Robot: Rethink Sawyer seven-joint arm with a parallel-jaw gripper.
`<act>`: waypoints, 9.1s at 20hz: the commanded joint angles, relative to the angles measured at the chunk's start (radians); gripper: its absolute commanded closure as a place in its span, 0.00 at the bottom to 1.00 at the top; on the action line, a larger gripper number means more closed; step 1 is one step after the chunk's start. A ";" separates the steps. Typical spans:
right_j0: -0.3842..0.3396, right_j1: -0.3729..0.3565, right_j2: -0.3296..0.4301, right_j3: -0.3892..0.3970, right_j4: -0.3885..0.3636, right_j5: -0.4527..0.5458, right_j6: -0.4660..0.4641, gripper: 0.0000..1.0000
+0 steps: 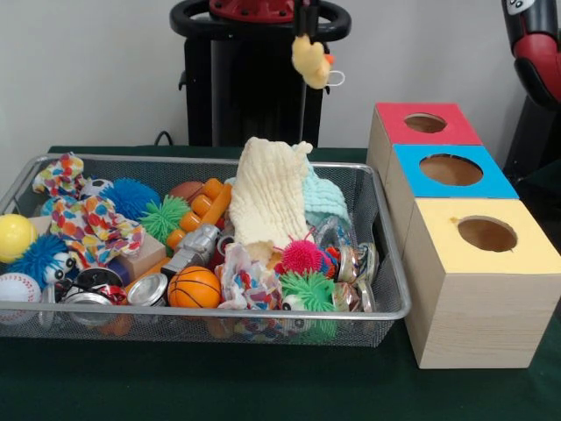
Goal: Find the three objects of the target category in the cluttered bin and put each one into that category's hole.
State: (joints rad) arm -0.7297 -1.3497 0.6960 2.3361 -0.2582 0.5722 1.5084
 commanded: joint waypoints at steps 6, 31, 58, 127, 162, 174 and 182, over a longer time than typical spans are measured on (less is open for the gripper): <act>0.261 0.107 -0.213 0.070 -0.086 -0.181 0.329 1.00; 0.574 0.223 -0.501 -0.028 0.033 -0.273 0.385 1.00; 0.633 0.189 -0.575 -0.121 0.146 -0.118 0.247 1.00; 0.910 0.584 -0.806 -0.318 0.226 -0.424 0.365 1.00; 0.918 0.484 -0.736 -0.267 0.329 -0.194 0.372 1.00; 0.925 0.527 -0.758 -0.273 0.320 -0.250 0.346 1.00; 0.944 0.585 -0.771 -0.298 0.322 -0.308 0.362 1.00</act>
State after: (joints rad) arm 0.2084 -0.8503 -0.1108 2.0722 0.0374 0.3251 1.6561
